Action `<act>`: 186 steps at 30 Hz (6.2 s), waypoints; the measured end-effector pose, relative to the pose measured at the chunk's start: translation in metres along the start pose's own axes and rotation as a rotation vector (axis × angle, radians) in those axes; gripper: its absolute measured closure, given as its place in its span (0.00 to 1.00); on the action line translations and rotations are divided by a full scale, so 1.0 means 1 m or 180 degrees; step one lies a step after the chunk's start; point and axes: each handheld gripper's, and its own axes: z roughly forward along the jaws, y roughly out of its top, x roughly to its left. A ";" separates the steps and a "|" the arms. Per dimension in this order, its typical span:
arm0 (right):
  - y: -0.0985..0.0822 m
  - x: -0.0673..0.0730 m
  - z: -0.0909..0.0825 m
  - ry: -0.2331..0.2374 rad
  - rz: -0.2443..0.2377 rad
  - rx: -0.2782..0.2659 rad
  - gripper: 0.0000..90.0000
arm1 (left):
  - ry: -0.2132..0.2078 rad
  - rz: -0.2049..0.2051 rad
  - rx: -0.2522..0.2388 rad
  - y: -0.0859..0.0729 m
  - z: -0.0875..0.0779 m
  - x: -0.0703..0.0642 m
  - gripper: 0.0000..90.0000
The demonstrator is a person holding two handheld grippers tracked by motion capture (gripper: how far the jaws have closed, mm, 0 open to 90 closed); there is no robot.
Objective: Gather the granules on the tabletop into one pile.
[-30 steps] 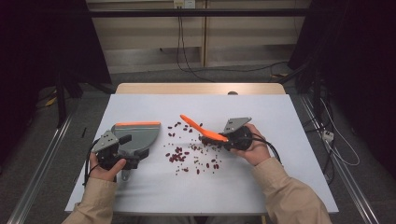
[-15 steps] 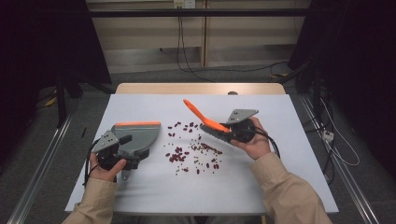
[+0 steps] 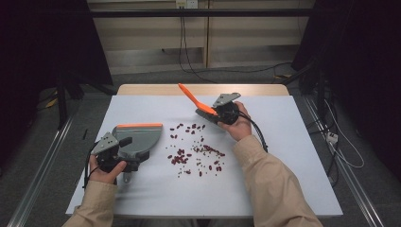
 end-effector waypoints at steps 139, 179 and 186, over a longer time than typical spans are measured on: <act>0.027 0.052 0.007 0.0757 -0.0482 -0.0284 0.79 | 0.0116 -0.0032 0.0045 -0.006 -0.007 0.004 0.06; 0.040 0.074 0.042 0.1093 -0.0937 -0.0057 0.79 | 0.0185 -0.0076 0.0044 -0.010 -0.016 0.009 0.06; 0.028 0.080 0.019 0.1381 -0.1113 -0.0054 0.79 | 0.0207 -0.0104 0.0044 -0.012 -0.018 0.012 0.06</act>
